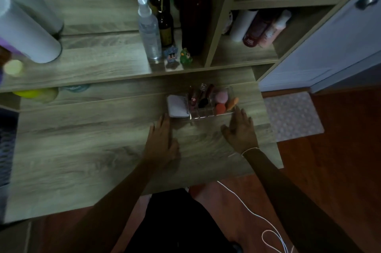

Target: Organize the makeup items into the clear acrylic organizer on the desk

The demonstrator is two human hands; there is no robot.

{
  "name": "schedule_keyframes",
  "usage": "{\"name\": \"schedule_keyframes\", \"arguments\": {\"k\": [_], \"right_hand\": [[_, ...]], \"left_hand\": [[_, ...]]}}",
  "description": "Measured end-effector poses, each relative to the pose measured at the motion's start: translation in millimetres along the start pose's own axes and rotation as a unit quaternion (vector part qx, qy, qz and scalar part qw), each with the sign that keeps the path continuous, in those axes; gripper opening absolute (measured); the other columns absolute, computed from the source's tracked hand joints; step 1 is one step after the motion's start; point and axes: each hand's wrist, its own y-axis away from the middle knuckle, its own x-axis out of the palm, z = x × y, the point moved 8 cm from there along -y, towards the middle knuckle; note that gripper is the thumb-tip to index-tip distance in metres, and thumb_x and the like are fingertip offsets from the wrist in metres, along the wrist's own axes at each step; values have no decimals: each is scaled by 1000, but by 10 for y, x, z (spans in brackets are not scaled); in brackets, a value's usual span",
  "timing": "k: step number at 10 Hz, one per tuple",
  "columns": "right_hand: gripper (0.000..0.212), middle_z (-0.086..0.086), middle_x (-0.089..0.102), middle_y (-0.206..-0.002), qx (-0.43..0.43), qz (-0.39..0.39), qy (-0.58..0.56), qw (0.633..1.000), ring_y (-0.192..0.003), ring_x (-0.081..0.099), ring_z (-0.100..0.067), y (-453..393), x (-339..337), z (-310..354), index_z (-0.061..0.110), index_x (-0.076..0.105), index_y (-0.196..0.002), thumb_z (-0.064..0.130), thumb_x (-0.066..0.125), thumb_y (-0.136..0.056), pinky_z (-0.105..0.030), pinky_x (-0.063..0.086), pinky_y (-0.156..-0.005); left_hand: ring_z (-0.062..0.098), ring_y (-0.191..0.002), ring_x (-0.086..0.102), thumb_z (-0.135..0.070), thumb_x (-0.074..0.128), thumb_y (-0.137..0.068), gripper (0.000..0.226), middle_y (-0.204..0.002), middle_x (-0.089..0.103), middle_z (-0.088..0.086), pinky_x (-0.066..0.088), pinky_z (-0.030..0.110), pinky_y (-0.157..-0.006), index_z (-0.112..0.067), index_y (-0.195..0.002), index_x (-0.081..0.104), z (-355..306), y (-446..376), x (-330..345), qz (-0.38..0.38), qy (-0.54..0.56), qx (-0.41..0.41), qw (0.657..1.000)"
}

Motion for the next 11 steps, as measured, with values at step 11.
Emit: {"name": "schedule_keyframes", "arguments": {"k": [11], "right_hand": [[52,-27,30,-150,19,-115,72,991,-141,27,-38,408,323,-170,-5,24,-143,19,40,-99,-50,20,-117]], "left_hand": [[25,-146,6,-33,30,-100,59,-158,10,17,6,41,-119,-5,-147,8,20,72,422,-17,-109,-9,994]]}}
